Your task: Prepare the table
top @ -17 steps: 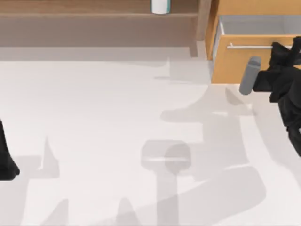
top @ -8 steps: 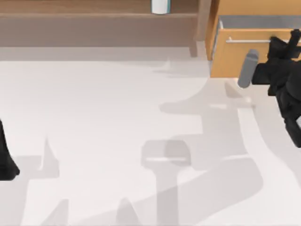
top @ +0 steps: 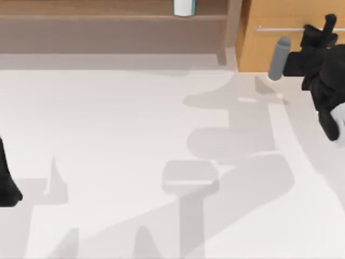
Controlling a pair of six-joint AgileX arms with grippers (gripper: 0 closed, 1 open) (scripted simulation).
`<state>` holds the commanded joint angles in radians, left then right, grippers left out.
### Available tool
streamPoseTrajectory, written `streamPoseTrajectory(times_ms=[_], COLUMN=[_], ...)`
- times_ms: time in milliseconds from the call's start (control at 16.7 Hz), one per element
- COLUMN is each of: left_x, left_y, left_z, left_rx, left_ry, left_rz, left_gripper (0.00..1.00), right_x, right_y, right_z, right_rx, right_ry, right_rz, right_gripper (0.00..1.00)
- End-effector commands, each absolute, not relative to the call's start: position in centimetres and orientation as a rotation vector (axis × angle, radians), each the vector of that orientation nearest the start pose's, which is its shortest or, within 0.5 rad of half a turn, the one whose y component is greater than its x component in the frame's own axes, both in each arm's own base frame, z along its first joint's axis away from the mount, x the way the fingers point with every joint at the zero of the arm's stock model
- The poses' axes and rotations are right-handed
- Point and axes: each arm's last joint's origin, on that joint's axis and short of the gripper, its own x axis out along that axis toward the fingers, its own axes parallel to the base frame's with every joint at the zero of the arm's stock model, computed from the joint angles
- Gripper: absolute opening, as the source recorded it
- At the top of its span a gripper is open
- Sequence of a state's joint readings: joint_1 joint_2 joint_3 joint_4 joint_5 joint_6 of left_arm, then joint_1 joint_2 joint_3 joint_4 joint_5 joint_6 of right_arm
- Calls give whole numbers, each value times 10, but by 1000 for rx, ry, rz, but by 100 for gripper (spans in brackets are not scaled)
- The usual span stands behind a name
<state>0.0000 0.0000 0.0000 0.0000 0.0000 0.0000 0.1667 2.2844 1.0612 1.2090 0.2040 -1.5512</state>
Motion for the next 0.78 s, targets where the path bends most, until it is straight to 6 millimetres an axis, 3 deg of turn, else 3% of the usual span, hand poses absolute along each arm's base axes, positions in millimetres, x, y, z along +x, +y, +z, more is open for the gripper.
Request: streamPoseTrajectory(times_ms=[360,780], left_x=[106,106], left_y=[-1,-1], left_z=[160,160], left_rx=[0,0], left_ry=[0,0], left_rz=[0,0], left_gripper=[100,100], right_x=[439,439], right_y=[71,71], right_z=[88,88], right_rx=[-1565,-1565], right_ry=[13,13], right_rz=[2,2], right_gripper=[0,53])
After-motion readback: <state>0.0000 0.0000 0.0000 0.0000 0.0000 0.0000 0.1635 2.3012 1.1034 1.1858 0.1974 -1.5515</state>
